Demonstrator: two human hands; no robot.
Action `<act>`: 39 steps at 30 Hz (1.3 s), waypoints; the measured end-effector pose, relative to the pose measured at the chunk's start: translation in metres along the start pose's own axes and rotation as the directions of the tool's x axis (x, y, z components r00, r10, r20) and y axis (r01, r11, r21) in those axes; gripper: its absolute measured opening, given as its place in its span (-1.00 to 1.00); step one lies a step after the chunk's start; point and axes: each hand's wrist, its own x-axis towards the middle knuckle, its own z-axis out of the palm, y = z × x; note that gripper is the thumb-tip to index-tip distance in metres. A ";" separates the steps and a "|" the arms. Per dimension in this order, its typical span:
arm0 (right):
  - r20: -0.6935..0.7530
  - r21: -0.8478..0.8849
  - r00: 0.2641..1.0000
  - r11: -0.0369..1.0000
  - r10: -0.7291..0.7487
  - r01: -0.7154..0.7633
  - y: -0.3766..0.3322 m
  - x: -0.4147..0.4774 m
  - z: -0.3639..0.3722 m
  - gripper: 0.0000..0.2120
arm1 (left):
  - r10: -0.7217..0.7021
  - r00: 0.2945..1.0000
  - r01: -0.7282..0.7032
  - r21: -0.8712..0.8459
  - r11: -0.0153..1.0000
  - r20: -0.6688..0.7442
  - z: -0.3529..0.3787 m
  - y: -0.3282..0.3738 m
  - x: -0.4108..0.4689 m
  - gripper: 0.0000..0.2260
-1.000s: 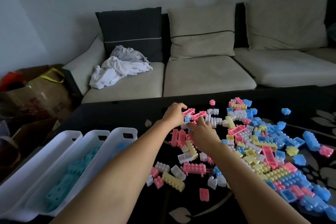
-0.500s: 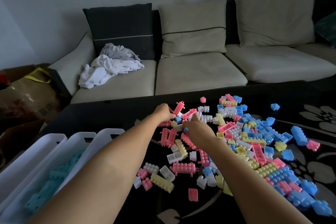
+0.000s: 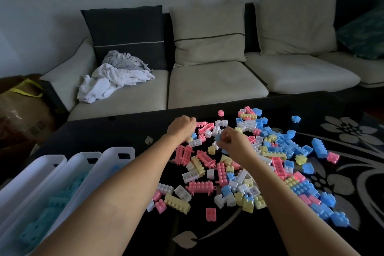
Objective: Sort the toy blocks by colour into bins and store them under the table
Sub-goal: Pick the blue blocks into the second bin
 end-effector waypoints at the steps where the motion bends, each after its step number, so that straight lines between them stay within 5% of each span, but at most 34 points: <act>1: -0.013 0.037 1.000 0.999 0.009 -0.009 0.001 -0.002 -0.004 -0.91 | 0.001 1.000 -0.004 0.096 0.995 0.031 0.003 -0.001 0.000 -0.58; 5: -0.057 0.395 0.985 0.910 0.162 -0.127 0.008 -0.014 -0.024 -0.91 | 0.002 0.997 -0.024 0.293 0.956 0.075 0.010 0.001 -0.002 -0.56; 8: 0.114 0.856 0.943 0.451 0.312 -0.253 0.011 -0.025 -0.044 -0.93 | -0.010 0.998 -0.005 0.265 0.964 0.057 0.013 0.003 -0.002 -0.57; 10: 0.212 0.943 0.924 0.183 0.319 -0.280 0.014 -0.031 -0.053 -0.90 | -0.034 0.996 0.011 0.262 0.965 0.084 0.015 0.002 -0.002 -0.57; 14: 0.296 0.955 0.917 -0.063 0.266 -0.290 0.018 -0.045 -0.055 -0.84 | -0.079 0.985 0.035 0.270 0.962 0.153 0.016 0.003 -0.004 -0.60; 19: 0.371 0.928 0.886 -0.105 0.278 -0.356 0.019 -0.064 -0.045 -0.83 | -0.099 0.957 -0.002 0.344 0.939 0.274 0.011 0.010 -0.014 -0.61; 24: 0.373 0.927 0.890 -0.078 0.263 -0.366 0.011 -0.080 -0.037 -0.82 | -0.105 0.920 -0.023 0.317 0.948 0.379 0.012 0.006 -0.022 -0.36; 27: 0.376 0.926 0.888 -0.077 0.267 -0.369 0.009 -0.088 -0.033 -0.82 | -0.078 0.904 -0.043 0.269 0.962 0.421 0.013 0.006 -0.028 -0.44; 32: 0.394 0.919 0.874 -0.112 0.283 -0.378 0.009 -0.098 -0.030 -0.81 | -0.092 0.913 -0.016 0.262 0.965 0.397 0.016 0.011 -0.039 -0.61; 39: 0.378 0.926 0.885 -0.100 0.270 -0.365 0.002 -0.107 -0.033 -0.87 | 0.041 0.959 -0.059 0.056 0.997 0.279 0.018 0.006 -0.063 -0.52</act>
